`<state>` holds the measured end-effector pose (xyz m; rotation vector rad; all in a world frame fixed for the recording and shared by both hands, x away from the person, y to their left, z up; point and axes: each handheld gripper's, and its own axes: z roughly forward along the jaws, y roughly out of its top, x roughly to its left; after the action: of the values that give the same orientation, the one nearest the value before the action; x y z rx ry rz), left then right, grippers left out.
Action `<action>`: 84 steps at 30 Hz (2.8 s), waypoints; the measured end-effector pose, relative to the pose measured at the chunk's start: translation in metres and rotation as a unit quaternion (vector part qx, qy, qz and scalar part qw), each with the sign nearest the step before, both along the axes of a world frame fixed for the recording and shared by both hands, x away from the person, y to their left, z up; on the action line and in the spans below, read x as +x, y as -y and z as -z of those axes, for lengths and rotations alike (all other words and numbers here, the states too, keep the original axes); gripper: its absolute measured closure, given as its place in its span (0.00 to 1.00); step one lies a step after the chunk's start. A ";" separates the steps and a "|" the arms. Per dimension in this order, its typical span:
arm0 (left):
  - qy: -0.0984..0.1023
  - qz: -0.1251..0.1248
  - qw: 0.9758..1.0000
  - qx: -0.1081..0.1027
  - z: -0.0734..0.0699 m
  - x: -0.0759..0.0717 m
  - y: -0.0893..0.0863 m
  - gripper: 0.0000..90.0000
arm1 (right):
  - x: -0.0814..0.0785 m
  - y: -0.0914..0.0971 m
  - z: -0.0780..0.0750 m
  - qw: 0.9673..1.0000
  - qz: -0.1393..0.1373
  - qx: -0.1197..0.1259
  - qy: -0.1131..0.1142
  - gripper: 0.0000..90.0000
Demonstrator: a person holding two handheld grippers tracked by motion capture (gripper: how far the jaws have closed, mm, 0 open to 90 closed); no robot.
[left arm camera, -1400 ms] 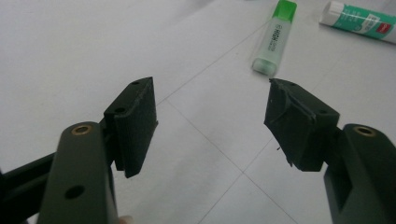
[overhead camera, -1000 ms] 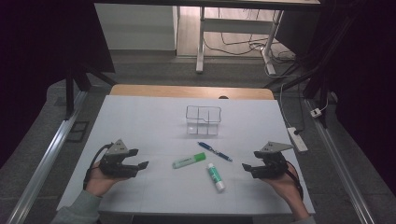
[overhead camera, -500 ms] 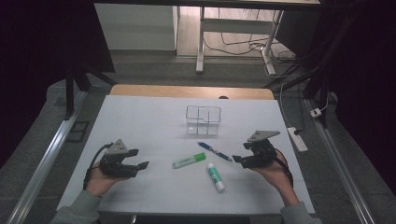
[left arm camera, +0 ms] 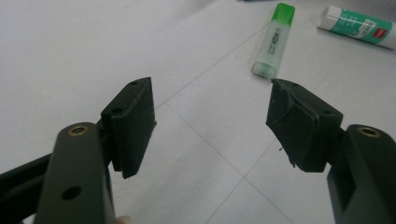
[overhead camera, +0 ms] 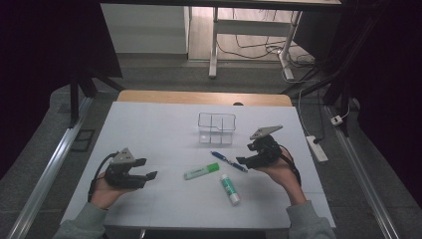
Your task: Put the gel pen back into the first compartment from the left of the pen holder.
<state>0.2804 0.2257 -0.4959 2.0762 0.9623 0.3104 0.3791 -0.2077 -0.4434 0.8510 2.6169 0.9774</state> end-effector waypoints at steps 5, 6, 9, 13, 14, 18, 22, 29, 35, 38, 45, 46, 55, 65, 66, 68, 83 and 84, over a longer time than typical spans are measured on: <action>-0.002 -0.003 1.000 -0.001 0.001 0.001 -0.001 0.35 | 0.006 -0.008 0.011 1.000 -0.005 0.005 -0.010 0.34; -0.002 -0.003 1.000 0.000 0.001 0.001 -0.001 0.35 | 0.007 -0.009 0.014 1.000 -0.009 -0.006 -0.012 0.34; -0.004 -0.005 1.000 0.004 0.002 0.002 -0.001 0.35 | 0.010 -0.012 0.019 1.000 -0.010 -0.012 -0.015 0.34; -0.006 -0.005 1.000 0.010 0.004 0.002 0.002 0.35 | 0.015 -0.013 0.026 1.000 -0.012 -0.020 -0.020 0.34; -0.006 -0.004 1.000 0.011 0.004 0.002 0.003 0.35 | 0.016 -0.013 0.028 0.999 -0.012 -0.022 -0.023 0.35; -0.004 0.003 1.000 0.019 0.004 0.001 0.006 0.35 | 0.017 -0.014 0.034 0.999 -0.018 -0.037 -0.030 0.38; -0.003 0.001 1.000 0.016 0.004 0.000 0.005 0.35 | 0.018 -0.019 0.038 0.998 -0.021 -0.047 -0.036 0.43; -0.005 -0.002 1.000 0.015 0.004 0.000 0.003 0.35 | 0.018 -0.030 0.048 0.994 -0.040 -0.086 -0.049 0.51; -0.007 -0.004 1.000 0.016 0.006 0.000 0.003 0.34 | 0.020 -0.033 0.053 0.992 -0.043 -0.104 -0.053 0.56; -0.007 -0.004 1.000 0.017 0.006 0.001 0.003 0.34 | 0.021 -0.034 0.056 0.991 -0.046 -0.110 -0.057 0.63; -0.008 -0.005 1.000 0.019 0.007 0.001 0.003 0.34 | 0.020 -0.038 0.059 0.989 -0.062 -0.125 -0.057 0.77; -0.008 -0.005 1.000 0.019 0.007 0.001 0.003 0.34 | 0.020 -0.038 0.059 0.988 -0.064 -0.127 -0.055 0.80; -0.006 -0.008 1.000 0.021 0.007 0.001 0.002 0.34 | 0.017 -0.041 0.058 0.987 -0.065 -0.142 -0.035 0.88; -0.004 -0.006 1.000 0.028 0.008 0.001 0.003 0.34 | 0.013 -0.033 0.045 0.991 -0.066 -0.109 -0.027 0.88; -0.003 -0.007 1.000 0.029 0.008 0.001 0.003 0.34 | 0.012 -0.032 0.043 0.992 -0.065 -0.103 -0.028 0.88; -0.002 -0.008 1.000 0.028 0.008 0.001 0.004 0.35 | 0.011 -0.030 0.039 0.993 -0.065 -0.089 -0.029 0.88; 0.010 -0.007 0.999 0.036 0.007 -0.001 0.005 0.35 | 0.000 -0.031 0.021 0.996 -0.078 -0.039 -0.033 0.88; 0.010 -0.007 0.999 0.036 0.007 -0.001 0.005 0.35 | 0.000 -0.032 0.020 0.995 -0.080 -0.039 -0.034 0.88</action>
<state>0.2794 0.2202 -0.5029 2.1279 0.9661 0.3774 0.3788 -0.1761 -0.4639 0.6773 2.7976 0.8930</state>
